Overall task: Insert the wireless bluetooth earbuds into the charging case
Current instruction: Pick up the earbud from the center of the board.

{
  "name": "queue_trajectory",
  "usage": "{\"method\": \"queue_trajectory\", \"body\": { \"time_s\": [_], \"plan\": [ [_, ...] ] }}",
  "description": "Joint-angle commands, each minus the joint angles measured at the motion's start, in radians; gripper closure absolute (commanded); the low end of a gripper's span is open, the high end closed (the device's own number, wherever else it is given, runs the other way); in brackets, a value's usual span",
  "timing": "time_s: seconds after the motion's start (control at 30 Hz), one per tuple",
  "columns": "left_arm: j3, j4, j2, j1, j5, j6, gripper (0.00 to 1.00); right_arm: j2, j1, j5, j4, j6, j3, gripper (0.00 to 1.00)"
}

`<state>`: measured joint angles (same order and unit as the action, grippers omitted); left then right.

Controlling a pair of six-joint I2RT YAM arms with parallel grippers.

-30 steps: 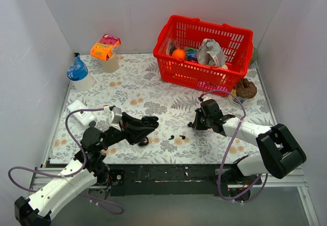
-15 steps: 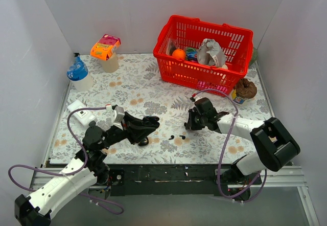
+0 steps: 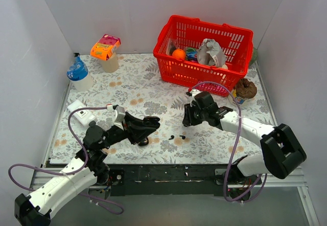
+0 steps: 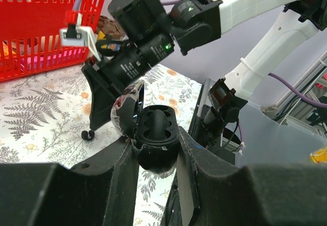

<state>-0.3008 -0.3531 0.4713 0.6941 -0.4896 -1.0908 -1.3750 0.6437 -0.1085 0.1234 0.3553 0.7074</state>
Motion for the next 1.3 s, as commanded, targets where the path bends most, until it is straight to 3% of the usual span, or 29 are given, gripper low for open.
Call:
{"method": "queue_trajectory", "body": {
  "time_s": [0.0, 0.2, 1.27],
  "plan": [
    [-0.008, -0.027, 0.001, 0.002, -0.009, 0.011, 1.0, 0.034, 0.007, -0.023, 0.051, -0.133, 0.073, 0.56],
    [-0.012, -0.012, -0.014, 0.002, -0.01, 0.009, 1.0, -0.039, 0.014, -0.019, 0.062, -0.16, 0.099, 0.44],
    [0.005, 0.019, -0.046, 0.002, -0.007, 0.011, 1.0, -0.197, 0.047, 0.059, 0.051, -0.162, 0.148, 0.48]
  ]
}}
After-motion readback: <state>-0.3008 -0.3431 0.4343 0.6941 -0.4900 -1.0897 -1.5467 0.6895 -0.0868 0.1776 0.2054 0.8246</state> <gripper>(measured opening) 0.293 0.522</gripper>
